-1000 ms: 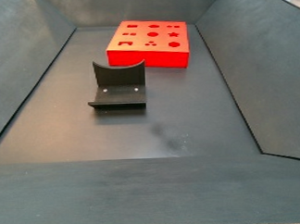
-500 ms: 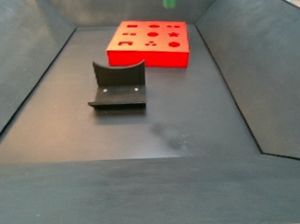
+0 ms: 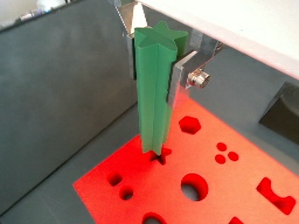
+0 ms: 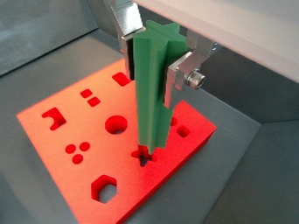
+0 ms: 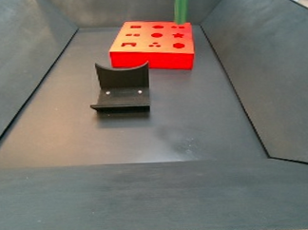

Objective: Pick up the star object. Move up. Move to above the board. Insert the star object.
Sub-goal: Insert the star object.

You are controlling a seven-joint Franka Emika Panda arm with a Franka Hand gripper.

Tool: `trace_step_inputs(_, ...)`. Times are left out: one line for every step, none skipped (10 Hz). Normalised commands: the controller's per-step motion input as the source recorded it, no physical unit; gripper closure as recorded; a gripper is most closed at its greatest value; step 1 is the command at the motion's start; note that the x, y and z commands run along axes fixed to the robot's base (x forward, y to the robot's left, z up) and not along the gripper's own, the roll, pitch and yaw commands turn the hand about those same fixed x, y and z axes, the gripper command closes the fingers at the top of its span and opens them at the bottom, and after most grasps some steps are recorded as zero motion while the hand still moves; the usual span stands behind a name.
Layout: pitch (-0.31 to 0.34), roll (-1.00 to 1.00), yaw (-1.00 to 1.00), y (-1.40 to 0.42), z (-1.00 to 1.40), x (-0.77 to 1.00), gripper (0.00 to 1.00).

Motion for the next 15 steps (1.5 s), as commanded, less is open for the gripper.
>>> trace_step_inputs(-0.076, 0.00, 0.00, 0.07, -0.36, 0.03, 1.00)
trace_step_inputs(-0.070, 0.01, 0.00, 0.06, -0.41, 0.01, 1.00)
trace_step_inputs(-0.061, 0.00, 0.00, 0.03, -0.32, 0.00, 1.00)
trace_step_inputs(-0.049, 0.02, 0.00, 0.00, -0.19, 0.00, 1.00)
trace_step_inputs(0.000, 0.02, 0.00, 0.00, -0.11, 0.00, 1.00)
trace_step_inputs(0.000, 0.01, 0.00, 0.00, 0.00, 0.00, 1.00)
trace_step_inputs(0.000, 0.00, 0.01, 0.05, 0.00, 0.00, 1.00)
trace_step_inputs(0.000, 0.00, 0.01, 0.08, 0.00, 0.00, 1.00)
trace_step_inputs(0.009, 0.01, 0.00, 0.08, 0.00, 0.08, 1.00)
trace_step_inputs(0.023, 0.00, 0.00, 0.11, 0.00, 0.11, 1.00)
trace_step_inputs(0.027, 0.01, 0.00, 0.06, 0.00, 0.10, 1.00)
trace_step_inputs(0.039, 0.02, 0.00, 0.01, 0.00, 0.13, 1.00)
trace_step_inputs(0.036, 0.02, 0.00, 0.00, 0.00, 0.12, 1.00)
trace_step_inputs(0.043, 0.05, 0.00, -0.07, -0.02, 0.05, 1.00)
trace_step_inputs(0.059, 0.04, 0.01, 0.00, -0.02, 0.09, 1.00)
